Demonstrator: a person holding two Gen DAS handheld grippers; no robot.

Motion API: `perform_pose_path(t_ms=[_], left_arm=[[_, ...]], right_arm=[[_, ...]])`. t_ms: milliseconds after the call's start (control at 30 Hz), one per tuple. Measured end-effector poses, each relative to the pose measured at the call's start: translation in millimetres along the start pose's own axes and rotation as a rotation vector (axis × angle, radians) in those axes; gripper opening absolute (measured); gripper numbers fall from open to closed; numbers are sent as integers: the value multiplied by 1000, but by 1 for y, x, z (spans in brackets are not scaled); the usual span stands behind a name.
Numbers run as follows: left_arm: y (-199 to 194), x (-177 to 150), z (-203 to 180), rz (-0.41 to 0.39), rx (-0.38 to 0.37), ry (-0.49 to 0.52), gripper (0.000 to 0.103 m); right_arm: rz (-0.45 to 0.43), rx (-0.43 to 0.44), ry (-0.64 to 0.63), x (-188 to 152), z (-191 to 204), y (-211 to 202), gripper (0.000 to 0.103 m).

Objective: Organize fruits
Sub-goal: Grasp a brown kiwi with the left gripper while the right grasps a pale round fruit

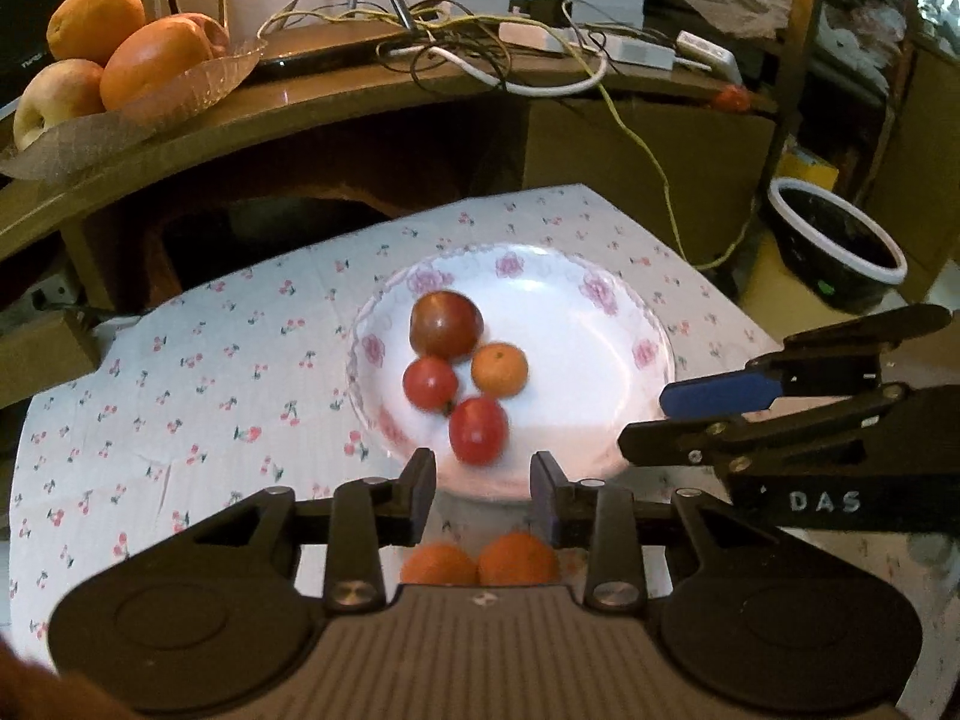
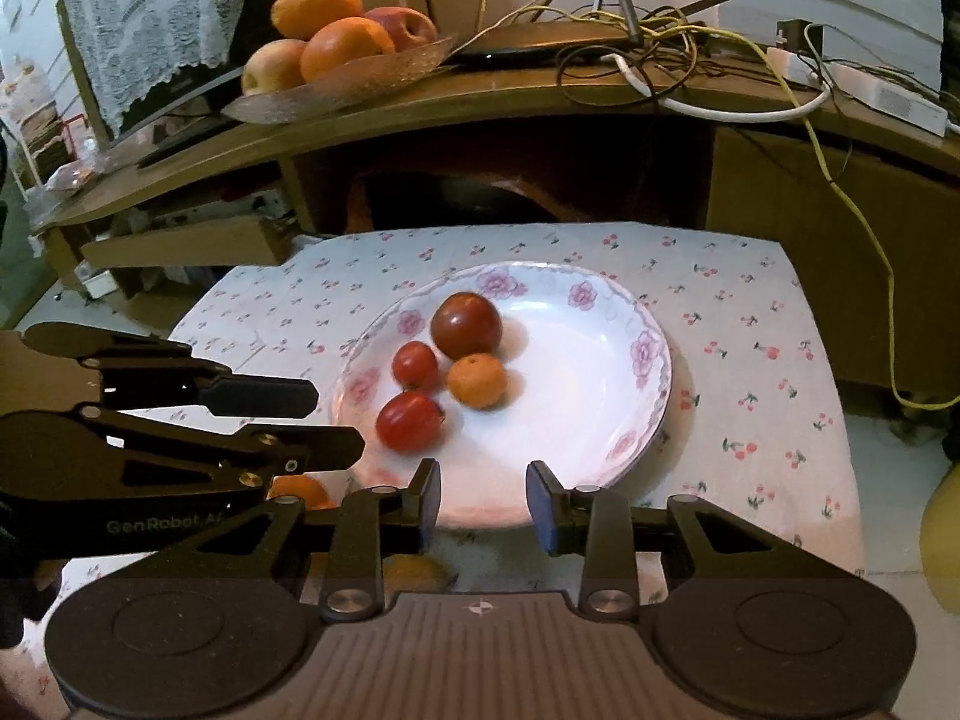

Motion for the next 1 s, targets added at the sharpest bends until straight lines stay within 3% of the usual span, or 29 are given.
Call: perform_pose_path(t_ms=[633, 1000], left_arm=[[-12, -52, 2, 84, -54, 45, 42], [1, -61, -11, 114, -69, 75, 43]], right_arm=[[147, 16, -88, -40, 16, 18, 39], [134, 12, -148, -42, 24, 26, 41]])
Point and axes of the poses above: each gripper's, at about its wrist camera, not at the fingertips, and y roughly the way its jaws point, z to its left, x to its top, the point moved 4 cm from there along y, roughly the way its jaws point, and after that the axes turned 11 degrees about y, right-handed, at the moved point
